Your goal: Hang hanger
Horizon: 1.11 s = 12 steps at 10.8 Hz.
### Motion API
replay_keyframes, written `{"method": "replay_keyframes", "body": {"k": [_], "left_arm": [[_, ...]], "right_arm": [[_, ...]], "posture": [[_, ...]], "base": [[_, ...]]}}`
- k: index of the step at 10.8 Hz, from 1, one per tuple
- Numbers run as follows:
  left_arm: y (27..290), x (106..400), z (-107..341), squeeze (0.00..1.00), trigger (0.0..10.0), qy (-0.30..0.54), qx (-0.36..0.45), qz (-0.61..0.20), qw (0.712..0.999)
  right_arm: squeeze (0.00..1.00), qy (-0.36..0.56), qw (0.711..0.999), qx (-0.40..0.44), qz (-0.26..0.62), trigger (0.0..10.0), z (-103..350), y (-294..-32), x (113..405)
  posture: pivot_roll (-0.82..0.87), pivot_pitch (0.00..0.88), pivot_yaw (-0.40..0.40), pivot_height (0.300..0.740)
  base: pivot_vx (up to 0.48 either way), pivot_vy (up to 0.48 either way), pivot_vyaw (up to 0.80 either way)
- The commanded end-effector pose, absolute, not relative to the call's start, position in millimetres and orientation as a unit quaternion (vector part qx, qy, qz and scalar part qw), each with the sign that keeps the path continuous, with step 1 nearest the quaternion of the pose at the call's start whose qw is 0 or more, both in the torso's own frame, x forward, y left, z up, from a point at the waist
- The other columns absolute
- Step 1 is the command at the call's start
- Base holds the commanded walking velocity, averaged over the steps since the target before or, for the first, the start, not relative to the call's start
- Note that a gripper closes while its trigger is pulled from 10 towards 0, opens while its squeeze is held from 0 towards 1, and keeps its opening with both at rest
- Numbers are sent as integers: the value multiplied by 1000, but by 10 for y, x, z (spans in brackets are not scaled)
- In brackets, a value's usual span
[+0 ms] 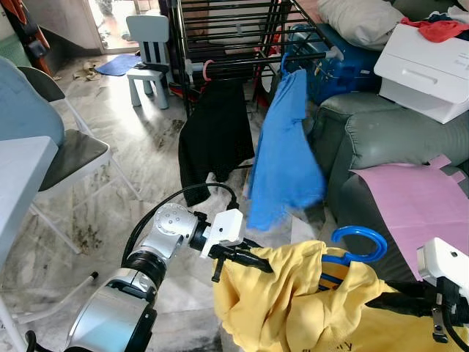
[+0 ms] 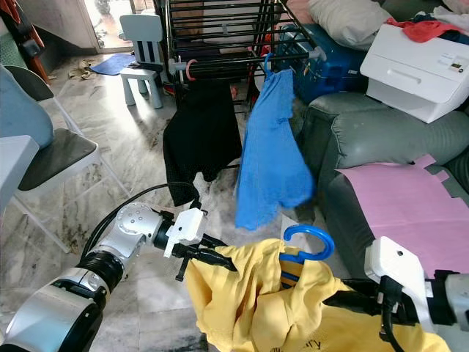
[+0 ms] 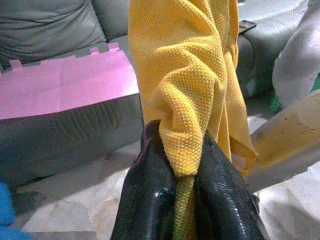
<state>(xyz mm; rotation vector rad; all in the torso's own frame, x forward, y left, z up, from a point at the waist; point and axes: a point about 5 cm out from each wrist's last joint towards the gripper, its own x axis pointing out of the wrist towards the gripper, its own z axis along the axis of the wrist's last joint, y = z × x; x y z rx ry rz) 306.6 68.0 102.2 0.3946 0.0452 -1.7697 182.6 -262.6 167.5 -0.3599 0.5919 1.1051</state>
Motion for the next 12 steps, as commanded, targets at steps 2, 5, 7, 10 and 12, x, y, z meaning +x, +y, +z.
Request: {"method": "replay_keyframes", "body": {"k": [2, 5, 7, 10, 12], "left_arm": [[574, 3162, 1210, 0, 9765, -49, 173, -734, 655], [594, 3157, 1156, 1000, 10000, -40, 193, -722, 663], [621, 3152, 1131, 1000, 10000, -43, 201, -713, 670], [730, 3273, 1140, 1000, 10000, -61, 165, -611, 772], [829, 3291, 973, 1000, 10000, -36, 114, -510, 852]], "right_arm": [[0, 275, 802, -163, 505, 0, 1609, -2605, 1850], [0, 269, 837, -204, 431, 0, 1501, -2695, 1995], [0, 266, 847, -215, 406, 0, 1456, -2721, 2046], [0, 259, 889, -227, 302, 0, 1262, -2762, 2199], [0, 235, 930, -193, 207, 0, 1121, -2702, 2287]], "posture": [[-26, 0, -17, 740], [-25, 0, -15, 740], [-27, 0, -16, 740], [-28, 0, -19, 740], [-25, 0, -21, 740]], "base": [[0, 0, 0], [0, 0, 0], [0, 0, 0], [0, 0, 0], [0, 0, 0]]}}
